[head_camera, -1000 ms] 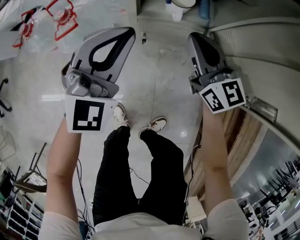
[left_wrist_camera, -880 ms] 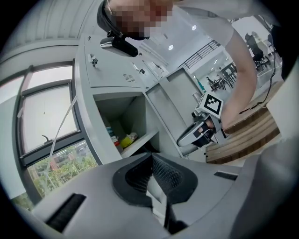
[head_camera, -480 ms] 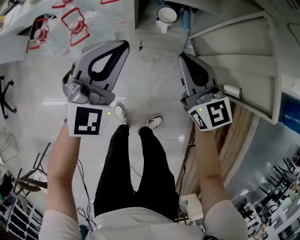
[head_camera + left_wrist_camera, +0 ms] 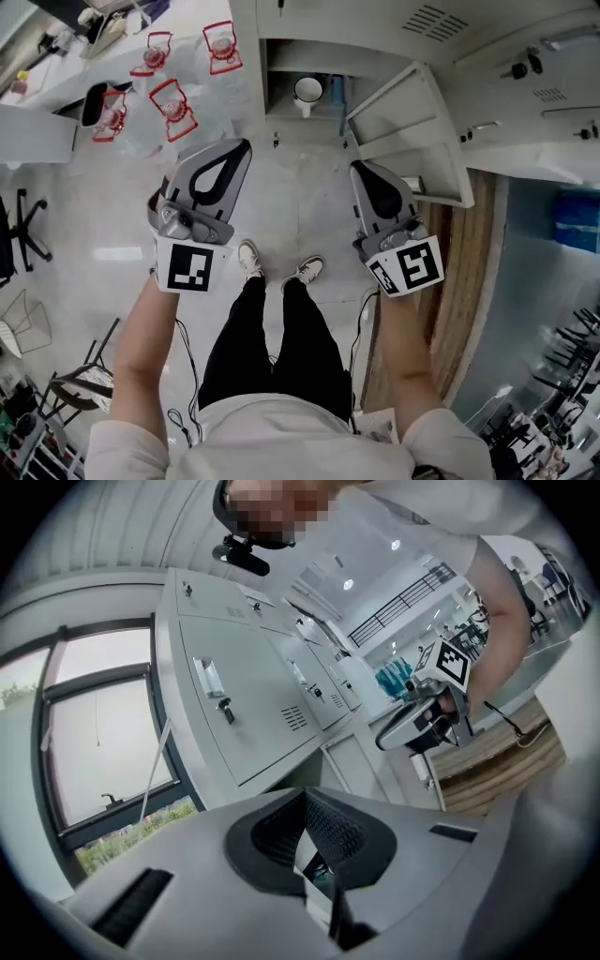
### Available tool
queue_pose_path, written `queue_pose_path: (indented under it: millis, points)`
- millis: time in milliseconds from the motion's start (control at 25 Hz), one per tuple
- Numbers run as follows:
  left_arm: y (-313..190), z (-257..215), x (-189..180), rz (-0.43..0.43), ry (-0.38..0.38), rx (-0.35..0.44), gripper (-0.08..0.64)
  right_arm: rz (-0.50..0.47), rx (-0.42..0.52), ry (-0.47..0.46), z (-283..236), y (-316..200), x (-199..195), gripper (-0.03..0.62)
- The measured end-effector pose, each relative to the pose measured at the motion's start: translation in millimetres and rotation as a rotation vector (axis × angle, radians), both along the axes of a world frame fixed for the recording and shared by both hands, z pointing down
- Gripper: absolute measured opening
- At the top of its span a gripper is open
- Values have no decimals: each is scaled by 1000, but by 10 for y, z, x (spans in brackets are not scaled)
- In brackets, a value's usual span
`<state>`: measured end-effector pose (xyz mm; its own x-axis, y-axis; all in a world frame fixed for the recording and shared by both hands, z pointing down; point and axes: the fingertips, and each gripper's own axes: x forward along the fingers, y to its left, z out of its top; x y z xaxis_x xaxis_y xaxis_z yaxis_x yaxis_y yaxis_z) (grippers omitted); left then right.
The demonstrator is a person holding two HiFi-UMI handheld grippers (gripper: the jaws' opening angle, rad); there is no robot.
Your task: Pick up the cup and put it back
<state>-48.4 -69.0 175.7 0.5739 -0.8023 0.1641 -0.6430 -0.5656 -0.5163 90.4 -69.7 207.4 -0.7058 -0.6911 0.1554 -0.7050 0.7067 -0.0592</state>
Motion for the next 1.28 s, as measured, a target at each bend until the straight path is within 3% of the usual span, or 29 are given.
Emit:
queue_pose_path:
  millis: [160, 440, 880, 1280]
  points:
    - [115, -313, -6, 5, 26, -5, 20, 68, 36, -5, -523, 106, 208, 18]
    - [313, -724, 5, -9, 58, 10, 20, 181, 21, -130, -1113, 293, 455, 18]
    - [492, -1589, 13, -14, 58, 116, 20, 221, 83, -145, -1837, 611, 721, 18]
    - [588, -1827, -101, -66, 59, 164, 20, 309, 141, -152, -2212, 732, 1112, 18]
